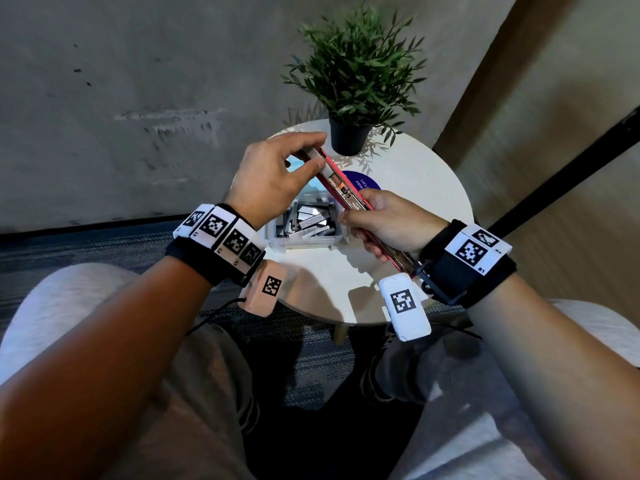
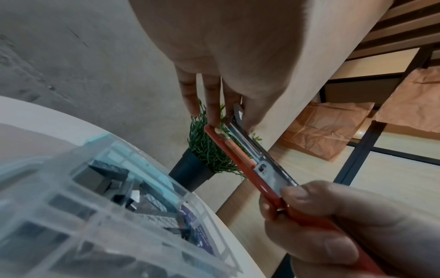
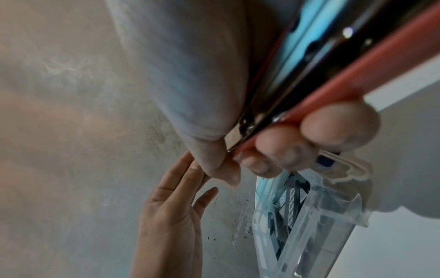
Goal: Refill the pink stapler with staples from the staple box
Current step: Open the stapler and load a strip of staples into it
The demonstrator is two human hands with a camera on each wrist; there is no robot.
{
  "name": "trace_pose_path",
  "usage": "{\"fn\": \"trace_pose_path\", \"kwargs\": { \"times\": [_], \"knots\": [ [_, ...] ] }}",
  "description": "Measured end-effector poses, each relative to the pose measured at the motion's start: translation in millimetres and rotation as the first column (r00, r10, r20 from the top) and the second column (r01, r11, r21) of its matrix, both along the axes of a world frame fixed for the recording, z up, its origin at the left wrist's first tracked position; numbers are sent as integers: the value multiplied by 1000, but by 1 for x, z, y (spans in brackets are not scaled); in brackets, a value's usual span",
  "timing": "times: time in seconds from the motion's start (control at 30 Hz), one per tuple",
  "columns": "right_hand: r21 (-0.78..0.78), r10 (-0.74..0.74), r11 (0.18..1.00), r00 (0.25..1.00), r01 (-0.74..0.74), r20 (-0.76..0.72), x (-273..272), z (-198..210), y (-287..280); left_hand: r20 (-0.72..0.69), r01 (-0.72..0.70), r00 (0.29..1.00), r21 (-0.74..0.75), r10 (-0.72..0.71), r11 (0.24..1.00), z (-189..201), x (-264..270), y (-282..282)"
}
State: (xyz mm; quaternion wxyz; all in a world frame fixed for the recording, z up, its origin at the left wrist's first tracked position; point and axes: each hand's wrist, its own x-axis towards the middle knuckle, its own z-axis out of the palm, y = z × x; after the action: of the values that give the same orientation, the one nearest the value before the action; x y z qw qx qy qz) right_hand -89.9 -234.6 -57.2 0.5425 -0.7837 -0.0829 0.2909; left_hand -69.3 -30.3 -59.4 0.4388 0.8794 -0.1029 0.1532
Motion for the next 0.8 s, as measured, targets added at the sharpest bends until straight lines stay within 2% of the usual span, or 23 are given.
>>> {"fn": "trace_pose_path", "kwargs": {
  "times": [0.2,0.47,0.63,0.8],
  "knots": [
    [-5,6,1000,1000,-6,23,-2,4,0,38,8,999,70,-11,998,-3,-3,-6],
    [3,-3,1000,1000,3,16,-2,4,-1,22,-38,999,38,37,999,-9,-3,-9],
    [4,-20,1000,1000,20,0,0,4,-2,73,26,997,39,-28,999,-9,-6,-11],
    [28,-55,998,998,55,-14,0,9,-3,171,-26,985,129,4,991,-12,-7,-11]
  ]
}}
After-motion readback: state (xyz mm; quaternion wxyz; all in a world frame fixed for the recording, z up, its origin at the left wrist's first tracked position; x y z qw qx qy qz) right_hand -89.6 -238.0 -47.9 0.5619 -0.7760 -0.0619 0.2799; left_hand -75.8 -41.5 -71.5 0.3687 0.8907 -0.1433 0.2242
